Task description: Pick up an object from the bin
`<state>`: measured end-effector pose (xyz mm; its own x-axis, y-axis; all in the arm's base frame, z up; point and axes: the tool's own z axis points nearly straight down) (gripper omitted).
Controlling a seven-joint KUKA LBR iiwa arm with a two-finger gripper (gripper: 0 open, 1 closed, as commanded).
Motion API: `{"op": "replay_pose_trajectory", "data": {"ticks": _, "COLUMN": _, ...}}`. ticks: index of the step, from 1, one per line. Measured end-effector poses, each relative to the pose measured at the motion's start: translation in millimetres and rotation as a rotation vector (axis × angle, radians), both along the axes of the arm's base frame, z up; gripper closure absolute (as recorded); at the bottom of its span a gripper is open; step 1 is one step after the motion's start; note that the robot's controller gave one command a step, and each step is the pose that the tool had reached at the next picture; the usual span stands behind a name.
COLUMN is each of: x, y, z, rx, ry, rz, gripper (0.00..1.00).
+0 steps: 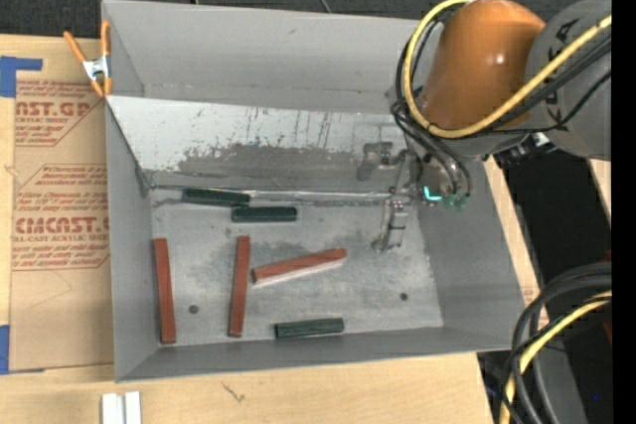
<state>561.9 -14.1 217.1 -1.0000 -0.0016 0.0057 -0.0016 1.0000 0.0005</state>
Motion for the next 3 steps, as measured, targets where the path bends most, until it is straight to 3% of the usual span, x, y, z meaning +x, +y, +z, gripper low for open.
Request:
{"op": "replay_pose_trajectory", "data": {"ticks": 1, "x": 1.6, "y": 0, "z": 4, "rx": 0.0, "ry": -0.008, "rz": 0.0, "gripper": 0.0}}
{"op": "replay_pose_trajectory", "data": {"ticks": 2, "x": 2.0, "y": 4, "z": -36, "rx": -0.001, "ry": -0.017, "rz": 0.02, "gripper": 0.0}}
{"op": "replay_pose_trajectory", "data": {"ticks": 3, "x": -6.6, "y": 30, "z": -105, "rx": 0.0, "ry": -0.011, "rz": -0.032, "gripper": 0.0}}
